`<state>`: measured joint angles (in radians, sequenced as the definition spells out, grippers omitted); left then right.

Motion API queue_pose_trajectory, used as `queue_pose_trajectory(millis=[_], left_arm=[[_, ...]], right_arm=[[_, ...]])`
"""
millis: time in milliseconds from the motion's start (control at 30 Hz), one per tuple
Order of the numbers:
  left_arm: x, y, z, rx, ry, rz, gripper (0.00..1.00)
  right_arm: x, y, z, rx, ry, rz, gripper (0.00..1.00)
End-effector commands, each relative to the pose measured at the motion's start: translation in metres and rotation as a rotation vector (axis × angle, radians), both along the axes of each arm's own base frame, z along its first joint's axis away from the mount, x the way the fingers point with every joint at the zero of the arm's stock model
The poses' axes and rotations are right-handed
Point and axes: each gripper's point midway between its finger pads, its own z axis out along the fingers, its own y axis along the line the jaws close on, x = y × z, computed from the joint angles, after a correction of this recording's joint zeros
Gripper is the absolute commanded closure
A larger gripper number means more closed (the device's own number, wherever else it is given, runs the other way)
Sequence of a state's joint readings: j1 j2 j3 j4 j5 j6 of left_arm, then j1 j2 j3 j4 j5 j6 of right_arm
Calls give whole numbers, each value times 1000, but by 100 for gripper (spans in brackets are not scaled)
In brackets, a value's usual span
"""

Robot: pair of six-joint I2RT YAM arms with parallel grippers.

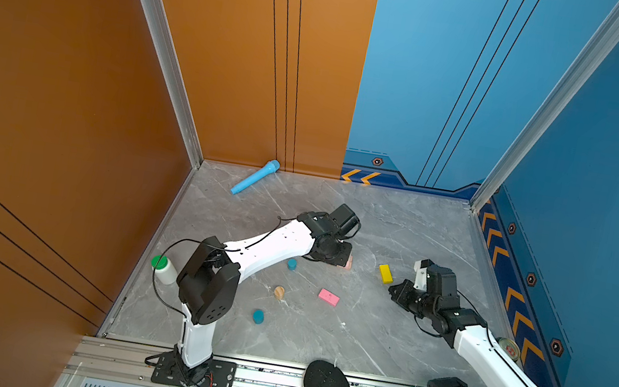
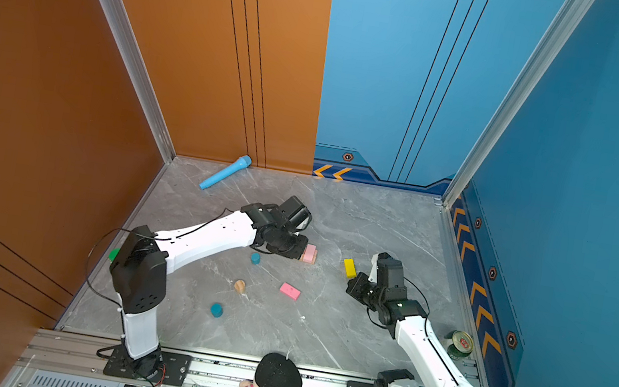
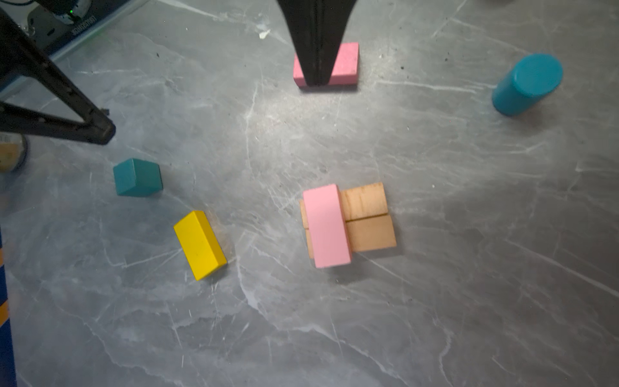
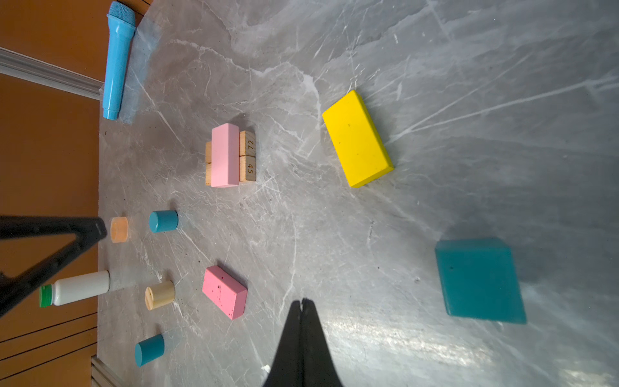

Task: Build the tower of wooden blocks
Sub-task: 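Move the left gripper over the second pink block and open it, then lower the left gripper around the second pink block and close it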

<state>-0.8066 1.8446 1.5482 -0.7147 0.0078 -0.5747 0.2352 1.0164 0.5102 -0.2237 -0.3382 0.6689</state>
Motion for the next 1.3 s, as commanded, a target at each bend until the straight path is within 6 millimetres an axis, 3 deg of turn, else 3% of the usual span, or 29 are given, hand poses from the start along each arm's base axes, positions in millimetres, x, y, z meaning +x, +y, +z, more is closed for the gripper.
queue_pose_trajectory(millis=[0, 67, 167, 300, 467, 1267], left_arm=[[-21, 10, -17, 63, 28, 114, 93], [-31, 11, -19, 77, 18, 147, 86], [-38, 17, -21, 108, -19, 200, 67], [-45, 19, -29, 116, -12, 236, 54], [-55, 18, -47, 106, 28, 274, 45], [-78, -1, -76, 2, 131, 353, 39]], right_arm=[[-5, -1, 0, 6, -12, 8, 100], [-8, -3, 0, 1, -17, 6, 100], [-12, -5, 2, 0, -27, 0, 100], [-17, -10, 4, -4, -40, -12, 100], [-20, -16, 7, -4, -52, -31, 100], [-19, -20, 1, -3, -45, -44, 99]])
